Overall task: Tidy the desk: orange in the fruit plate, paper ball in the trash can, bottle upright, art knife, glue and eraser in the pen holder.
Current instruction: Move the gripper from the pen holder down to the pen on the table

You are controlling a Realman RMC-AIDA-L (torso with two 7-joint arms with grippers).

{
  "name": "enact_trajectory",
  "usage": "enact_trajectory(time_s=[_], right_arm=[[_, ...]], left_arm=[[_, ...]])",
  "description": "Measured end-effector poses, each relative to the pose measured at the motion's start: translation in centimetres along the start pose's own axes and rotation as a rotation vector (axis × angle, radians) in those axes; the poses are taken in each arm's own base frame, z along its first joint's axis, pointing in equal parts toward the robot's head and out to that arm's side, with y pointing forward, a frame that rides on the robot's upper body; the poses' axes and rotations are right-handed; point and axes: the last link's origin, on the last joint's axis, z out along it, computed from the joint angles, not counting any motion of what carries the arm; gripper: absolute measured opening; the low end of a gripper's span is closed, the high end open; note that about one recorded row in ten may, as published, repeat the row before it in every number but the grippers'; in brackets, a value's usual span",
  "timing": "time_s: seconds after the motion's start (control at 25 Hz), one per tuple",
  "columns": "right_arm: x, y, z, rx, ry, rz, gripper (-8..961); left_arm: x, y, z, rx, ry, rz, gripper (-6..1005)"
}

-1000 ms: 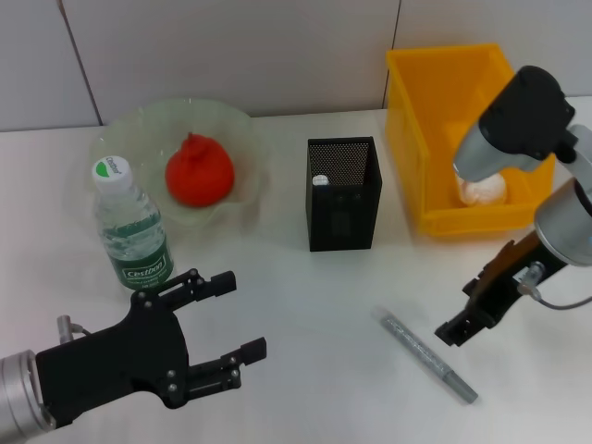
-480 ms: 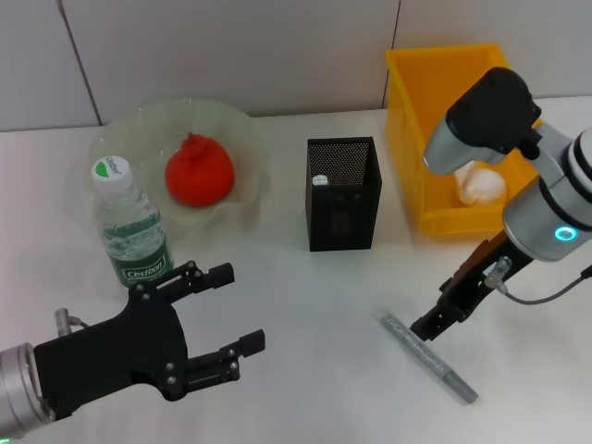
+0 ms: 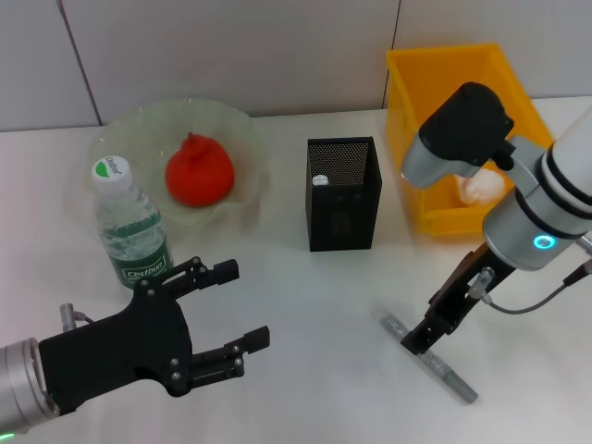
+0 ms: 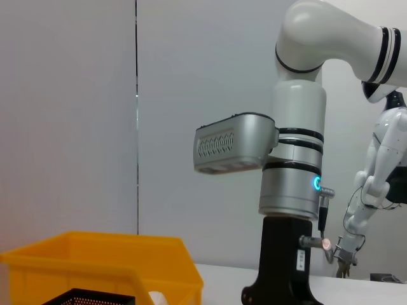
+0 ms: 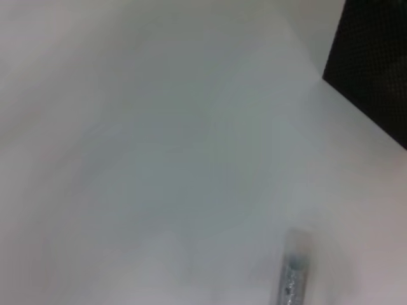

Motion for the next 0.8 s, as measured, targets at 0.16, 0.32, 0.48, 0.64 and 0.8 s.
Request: enact_trajectory(time_s=[0.16, 0.32, 0.48, 0.64, 0.8], right_arm=[[-0.2, 0.6, 0.6, 0.002, 0.026, -0.034, 759], [-0.4, 0.9, 0.9, 0.011, 0.036, -0.048, 759], [-0.5, 1.0, 1.1, 0.018, 0.042, -0.05, 759], [-0.4, 1.1, 1.5, 0.02, 0.055, -0.05, 758], [-0.4, 1.0, 1.6, 0.023, 0.053, -0.047, 758]], left_arm=[[0.0, 0.0, 0.0, 0.0, 0.0, -0.001, 804], [0.0, 0.0, 0.0, 0.0, 0.0, -0.002, 804], [0.0, 0.0, 0.0, 0.0, 0.0, -0.002, 804], [0.0, 0.0, 0.0, 0.0, -0.001, -0.001, 804], [0.0, 0.0, 0.0, -0.003, 0.001, 0.001, 804]])
